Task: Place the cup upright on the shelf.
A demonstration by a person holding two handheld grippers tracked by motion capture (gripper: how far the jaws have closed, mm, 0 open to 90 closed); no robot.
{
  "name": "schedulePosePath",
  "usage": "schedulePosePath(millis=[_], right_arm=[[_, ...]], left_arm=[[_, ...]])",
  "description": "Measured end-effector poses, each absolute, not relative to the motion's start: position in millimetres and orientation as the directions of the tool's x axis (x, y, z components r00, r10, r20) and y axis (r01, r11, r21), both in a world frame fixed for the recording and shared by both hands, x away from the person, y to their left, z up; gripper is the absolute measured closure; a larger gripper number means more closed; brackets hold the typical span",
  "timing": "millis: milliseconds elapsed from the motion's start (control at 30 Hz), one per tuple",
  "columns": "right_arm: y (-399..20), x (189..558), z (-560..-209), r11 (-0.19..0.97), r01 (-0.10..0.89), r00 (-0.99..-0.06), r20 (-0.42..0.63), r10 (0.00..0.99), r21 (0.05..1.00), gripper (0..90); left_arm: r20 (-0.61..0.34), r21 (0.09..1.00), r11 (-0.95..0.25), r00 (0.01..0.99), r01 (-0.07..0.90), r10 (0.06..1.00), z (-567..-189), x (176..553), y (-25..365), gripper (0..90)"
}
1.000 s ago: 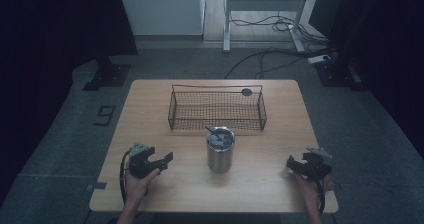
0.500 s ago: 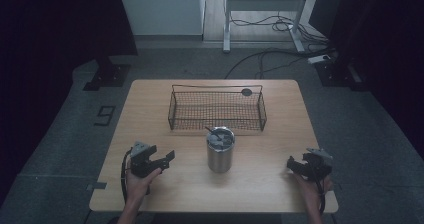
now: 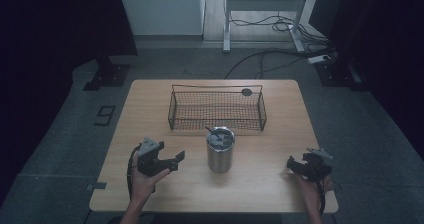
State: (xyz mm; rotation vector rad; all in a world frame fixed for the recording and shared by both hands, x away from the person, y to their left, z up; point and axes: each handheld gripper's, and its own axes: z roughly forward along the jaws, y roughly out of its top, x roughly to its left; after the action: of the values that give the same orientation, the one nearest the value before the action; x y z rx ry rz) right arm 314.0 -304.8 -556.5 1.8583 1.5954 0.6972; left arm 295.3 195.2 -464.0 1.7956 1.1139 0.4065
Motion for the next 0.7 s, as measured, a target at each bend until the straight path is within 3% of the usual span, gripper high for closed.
schedulePosePath(millis=[700], right_arm=[[-305,314,-557,-0.111,0.682,0.146,0.014,0.989,0.723,4.1]], left_arm=[[-0.161,0.842,-0.226,0.629,0.489,0.76,-457,294,154,2.8]])
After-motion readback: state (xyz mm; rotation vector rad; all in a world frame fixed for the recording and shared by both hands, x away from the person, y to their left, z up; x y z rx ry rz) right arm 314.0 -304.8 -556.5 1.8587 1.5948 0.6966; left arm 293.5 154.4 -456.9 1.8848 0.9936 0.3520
